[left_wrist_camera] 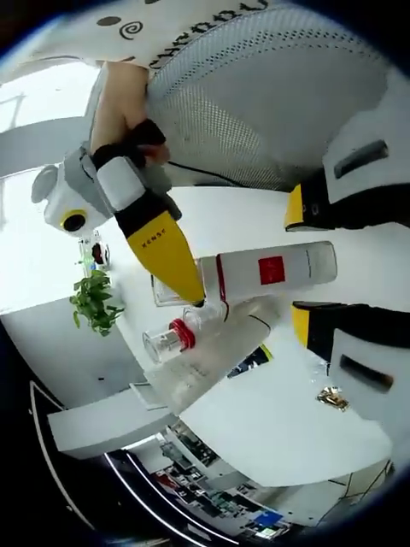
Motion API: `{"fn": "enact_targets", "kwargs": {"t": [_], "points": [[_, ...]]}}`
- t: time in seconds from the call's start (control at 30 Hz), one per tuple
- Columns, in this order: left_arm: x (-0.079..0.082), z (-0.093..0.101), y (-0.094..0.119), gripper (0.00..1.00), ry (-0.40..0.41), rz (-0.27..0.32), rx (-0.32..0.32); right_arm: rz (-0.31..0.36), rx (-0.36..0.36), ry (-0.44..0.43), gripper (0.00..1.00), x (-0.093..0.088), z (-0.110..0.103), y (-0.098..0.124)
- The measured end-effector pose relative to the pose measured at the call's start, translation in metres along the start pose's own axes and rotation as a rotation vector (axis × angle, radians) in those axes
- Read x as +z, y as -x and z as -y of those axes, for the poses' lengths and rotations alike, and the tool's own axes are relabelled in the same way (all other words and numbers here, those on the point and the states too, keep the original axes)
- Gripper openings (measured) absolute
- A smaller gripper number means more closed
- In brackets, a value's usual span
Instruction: Arrange the skincare products in the storage area until every visible bottle or jar stands upright without overlapping.
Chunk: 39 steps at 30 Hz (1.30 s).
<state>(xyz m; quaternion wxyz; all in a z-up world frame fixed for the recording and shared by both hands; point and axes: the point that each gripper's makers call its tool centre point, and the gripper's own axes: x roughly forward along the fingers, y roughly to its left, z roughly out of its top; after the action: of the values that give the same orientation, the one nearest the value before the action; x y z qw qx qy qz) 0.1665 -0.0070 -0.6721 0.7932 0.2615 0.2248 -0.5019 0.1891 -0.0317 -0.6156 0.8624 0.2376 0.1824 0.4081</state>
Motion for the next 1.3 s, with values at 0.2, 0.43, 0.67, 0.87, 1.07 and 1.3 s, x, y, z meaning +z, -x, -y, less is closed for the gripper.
{"fn": "enact_targets", "kwargs": {"t": [0.2, 0.43, 0.67, 0.87, 1.07, 1.3], "points": [[0.004, 0.001, -0.003, 0.3, 0.013, 0.003, -0.067, -0.058, 0.006, 0.166, 0.19, -0.002, -0.002, -0.005], [0.01, 0.007, -0.01, 0.28, -0.038, 0.006, -0.135, -0.181, 0.037, 0.421, 0.19, -0.01, -0.007, -0.013], [0.024, 0.01, -0.016, 0.29, -0.018, 0.093, -0.202, -0.241, 0.12, 0.5, 0.19, -0.018, -0.012, -0.018], [0.027, 0.005, -0.021, 0.26, -0.006, 0.096, -0.205, -0.243, 0.169, 0.534, 0.19, -0.018, -0.017, -0.021], [0.023, 0.009, -0.027, 0.25, 0.01, 0.094, -0.232, -0.274, 0.161, 0.615, 0.19, -0.024, -0.015, -0.021], [0.013, 0.018, -0.033, 0.27, 0.058, 0.102, -0.284, -0.273, 0.16, 0.634, 0.19, -0.032, -0.01, -0.018]]}}
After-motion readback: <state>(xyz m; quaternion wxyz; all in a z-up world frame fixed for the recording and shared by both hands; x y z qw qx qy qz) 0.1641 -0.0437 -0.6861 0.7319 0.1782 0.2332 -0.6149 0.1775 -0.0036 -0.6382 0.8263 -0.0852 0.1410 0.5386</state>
